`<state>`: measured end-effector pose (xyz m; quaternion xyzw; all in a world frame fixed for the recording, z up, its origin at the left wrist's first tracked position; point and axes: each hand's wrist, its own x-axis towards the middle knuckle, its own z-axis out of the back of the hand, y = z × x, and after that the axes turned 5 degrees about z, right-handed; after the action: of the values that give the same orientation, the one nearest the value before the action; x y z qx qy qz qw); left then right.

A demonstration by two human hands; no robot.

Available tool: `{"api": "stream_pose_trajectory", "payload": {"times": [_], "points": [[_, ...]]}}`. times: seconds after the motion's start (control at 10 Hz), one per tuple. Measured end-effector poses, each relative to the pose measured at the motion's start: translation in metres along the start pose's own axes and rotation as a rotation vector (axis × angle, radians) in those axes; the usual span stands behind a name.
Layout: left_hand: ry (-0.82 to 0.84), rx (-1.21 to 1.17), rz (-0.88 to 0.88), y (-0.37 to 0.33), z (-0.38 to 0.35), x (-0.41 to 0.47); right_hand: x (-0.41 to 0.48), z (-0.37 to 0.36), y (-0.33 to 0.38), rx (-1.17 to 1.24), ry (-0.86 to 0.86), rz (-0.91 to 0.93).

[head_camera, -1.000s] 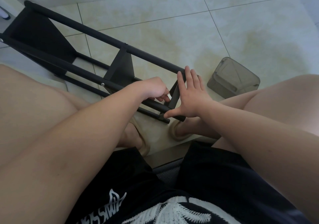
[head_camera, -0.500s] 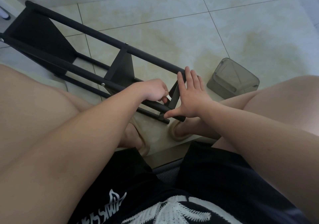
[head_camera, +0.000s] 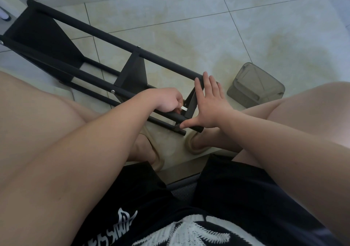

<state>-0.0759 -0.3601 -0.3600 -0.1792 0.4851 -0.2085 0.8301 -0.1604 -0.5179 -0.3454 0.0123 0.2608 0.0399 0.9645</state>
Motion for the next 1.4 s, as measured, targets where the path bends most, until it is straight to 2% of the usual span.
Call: {"api": "stream_pose_trajectory", "payload": {"times": [0.6,0.9,1.0,1.1,1.3,1.4], "points": [[0.068,0.170,-0.002,0.000,0.006,-0.002,-0.001,-0.001,0.002,-0.013,-0.011,-0.002],[-0.111,0.068,-0.020,0.006,0.009,-0.001,0.001,0.002,-0.001,-0.004,0.008,-0.002],[-0.091,0.098,-0.041,0.002,0.007,-0.002,0.001,0.002,-0.001,0.000,0.010,-0.002],[-0.077,0.032,-0.030,0.000,0.005,0.001,0.002,0.002,-0.002,0.008,0.011,0.000],[-0.174,-0.320,0.051,-0.003,-0.005,0.010,0.002,0.001,-0.002,0.010,0.005,0.000],[-0.189,-0.381,0.072,-0.005,-0.011,0.012,0.002,0.002,-0.002,0.012,0.002,0.002]]}}
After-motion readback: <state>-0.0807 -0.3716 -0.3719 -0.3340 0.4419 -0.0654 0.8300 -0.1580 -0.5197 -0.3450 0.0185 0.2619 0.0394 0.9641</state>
